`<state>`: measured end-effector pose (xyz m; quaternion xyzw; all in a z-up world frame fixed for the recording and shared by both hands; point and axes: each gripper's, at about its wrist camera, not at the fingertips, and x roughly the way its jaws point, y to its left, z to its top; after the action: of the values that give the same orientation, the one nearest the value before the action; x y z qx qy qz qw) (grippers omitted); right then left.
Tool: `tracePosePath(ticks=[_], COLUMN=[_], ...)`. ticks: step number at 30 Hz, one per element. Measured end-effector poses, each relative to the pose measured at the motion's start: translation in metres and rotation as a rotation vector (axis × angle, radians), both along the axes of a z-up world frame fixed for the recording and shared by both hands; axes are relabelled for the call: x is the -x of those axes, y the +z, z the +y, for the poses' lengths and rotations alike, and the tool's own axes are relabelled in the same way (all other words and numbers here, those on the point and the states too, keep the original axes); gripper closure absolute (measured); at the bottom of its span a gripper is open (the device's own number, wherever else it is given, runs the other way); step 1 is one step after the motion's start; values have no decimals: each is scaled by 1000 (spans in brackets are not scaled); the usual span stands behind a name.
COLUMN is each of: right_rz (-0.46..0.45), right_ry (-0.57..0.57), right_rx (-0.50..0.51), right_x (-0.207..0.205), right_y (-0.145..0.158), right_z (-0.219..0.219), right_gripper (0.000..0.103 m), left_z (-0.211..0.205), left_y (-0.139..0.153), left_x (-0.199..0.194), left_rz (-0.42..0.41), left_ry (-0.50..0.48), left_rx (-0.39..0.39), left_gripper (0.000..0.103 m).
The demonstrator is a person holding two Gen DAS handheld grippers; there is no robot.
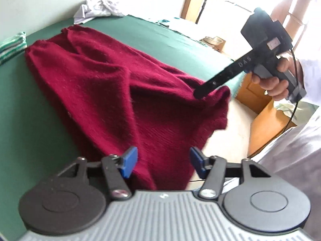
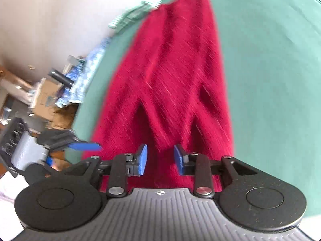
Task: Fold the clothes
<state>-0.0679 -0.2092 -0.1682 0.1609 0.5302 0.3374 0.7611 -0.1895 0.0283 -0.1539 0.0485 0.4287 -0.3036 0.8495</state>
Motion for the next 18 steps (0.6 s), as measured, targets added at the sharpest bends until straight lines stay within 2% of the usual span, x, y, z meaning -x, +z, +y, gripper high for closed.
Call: tracePosePath(ticks=[2, 5, 9, 11, 14, 16, 18], right_rz=[-17, -85, -159, -142, -152, -146, -170], right_ry=[-31, -150, -258, -266, -281, -253, -178], right_rx=[7, 10, 149, 130, 125, 143, 190], right_x=[15, 41, 62, 66, 63, 63, 66], right_y=[6, 23, 24, 18, 8, 1, 6], right_z=[-4, -24, -39, -40, -34, -31, -30], right_gripper=[74, 73, 69, 69, 69, 78, 80], left_z=[-5, -3, -8, -11, -13, -15, -17], left_y=[0, 15, 19, 10, -3, -12, -10], left_x=[7, 20, 43, 45, 38, 36, 41], left_rz=[-9, -27, -40, -20, 23, 50, 54], left_ry=[2, -2, -38, -26, 38, 71, 79], left_rx=[-29, 5, -15, -37, -30, -54, -66], left_gripper=[42, 40, 32, 32, 38, 43, 41])
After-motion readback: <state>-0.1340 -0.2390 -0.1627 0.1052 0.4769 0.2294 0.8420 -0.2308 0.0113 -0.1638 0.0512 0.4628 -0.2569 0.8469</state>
